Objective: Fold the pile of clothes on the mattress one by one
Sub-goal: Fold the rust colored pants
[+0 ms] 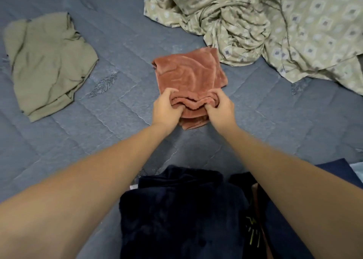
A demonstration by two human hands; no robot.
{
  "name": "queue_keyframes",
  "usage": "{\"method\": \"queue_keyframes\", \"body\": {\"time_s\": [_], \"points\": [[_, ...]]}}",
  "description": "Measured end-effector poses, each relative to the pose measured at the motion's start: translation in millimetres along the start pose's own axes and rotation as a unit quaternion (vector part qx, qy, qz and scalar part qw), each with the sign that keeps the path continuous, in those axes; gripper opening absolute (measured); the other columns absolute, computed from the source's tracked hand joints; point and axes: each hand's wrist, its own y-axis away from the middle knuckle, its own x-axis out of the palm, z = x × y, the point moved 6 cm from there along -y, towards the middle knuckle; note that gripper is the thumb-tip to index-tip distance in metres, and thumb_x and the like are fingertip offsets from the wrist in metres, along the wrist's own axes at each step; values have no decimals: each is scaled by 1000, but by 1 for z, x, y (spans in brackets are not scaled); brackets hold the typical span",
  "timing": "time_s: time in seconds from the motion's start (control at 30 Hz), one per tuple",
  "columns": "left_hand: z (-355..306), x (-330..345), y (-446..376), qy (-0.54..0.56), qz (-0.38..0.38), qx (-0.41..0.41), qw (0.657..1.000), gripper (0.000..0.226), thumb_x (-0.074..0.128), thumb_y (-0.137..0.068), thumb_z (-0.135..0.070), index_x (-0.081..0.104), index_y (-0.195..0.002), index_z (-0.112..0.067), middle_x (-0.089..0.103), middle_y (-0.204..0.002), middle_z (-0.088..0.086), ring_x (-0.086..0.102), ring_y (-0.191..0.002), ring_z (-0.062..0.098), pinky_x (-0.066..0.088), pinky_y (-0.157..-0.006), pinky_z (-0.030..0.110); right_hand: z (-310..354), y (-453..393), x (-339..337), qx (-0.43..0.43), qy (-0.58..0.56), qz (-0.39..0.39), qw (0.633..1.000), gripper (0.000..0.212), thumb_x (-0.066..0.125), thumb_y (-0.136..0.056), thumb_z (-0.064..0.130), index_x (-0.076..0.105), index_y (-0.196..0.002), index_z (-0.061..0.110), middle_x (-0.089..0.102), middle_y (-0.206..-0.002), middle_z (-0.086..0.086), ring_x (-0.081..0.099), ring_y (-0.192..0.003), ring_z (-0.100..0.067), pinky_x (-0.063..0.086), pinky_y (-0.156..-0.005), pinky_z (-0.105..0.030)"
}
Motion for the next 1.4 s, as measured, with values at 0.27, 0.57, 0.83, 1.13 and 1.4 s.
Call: {"method": "queue_keyframes", "body": {"time_s": [0.27, 0.57, 0.83, 1.13, 1.4], "points": [[-209, -167, -28, 111, -63, 18, 992, 11, 74, -87, -15, 68, -96, -18, 73, -98, 2, 70, -99, 22, 57, -88, 42, 255, -21, -131, -13, -110, -13, 994, 18, 70, -84, 13, 68, -100, 21, 69, -88, 5, 66, -86, -13, 51, -76, -25], [-428, -376, 52, 212, 50, 84, 972, 74, 88, -68, 12, 53, -133, 1, 68, -112, 6, 67, -90, 9, 58, -74, 18, 544, 66, -252, 11, -239, 26, 971, 37, 77, -82, -3, 64, -115, 7, 71, -95, -11, 74, -88, -29, 64, -85, -46], [-516, -523, 112, 189, -45, 219, 956, 50, 87, -74, 6, 62, -117, -2, 70, -95, 2, 66, -78, 5, 53, -70, 24, 711, 150, -309, -86, -270, 28, 959, 19, 69, -86, -10, 65, -89, 9, 70, -68, -3, 72, -67, -15, 61, -91, -43], [-560, -654, 171, 177, -87, 294, 935, 13, 74, -95, -18, 71, -104, -26, 71, -84, -16, 63, -73, -4, 47, -69, 17, 787, 224, -291, -203, -153, 36, 966, 58, 93, -72, 8, 69, -123, 16, 75, -105, 0, 73, -91, -5, 61, -75, -24], [-548, -741, 239, 42, -194, 298, 934, 17, 70, -89, -50, 71, -101, -37, 53, -113, 3, 48, -118, 21, 45, -106, 41, 846, 275, -239, -271, -217, 84, 934, 46, 84, -85, 12, 69, -127, 26, 76, -119, 4, 72, -114, -17, 57, -101, -38]]}}
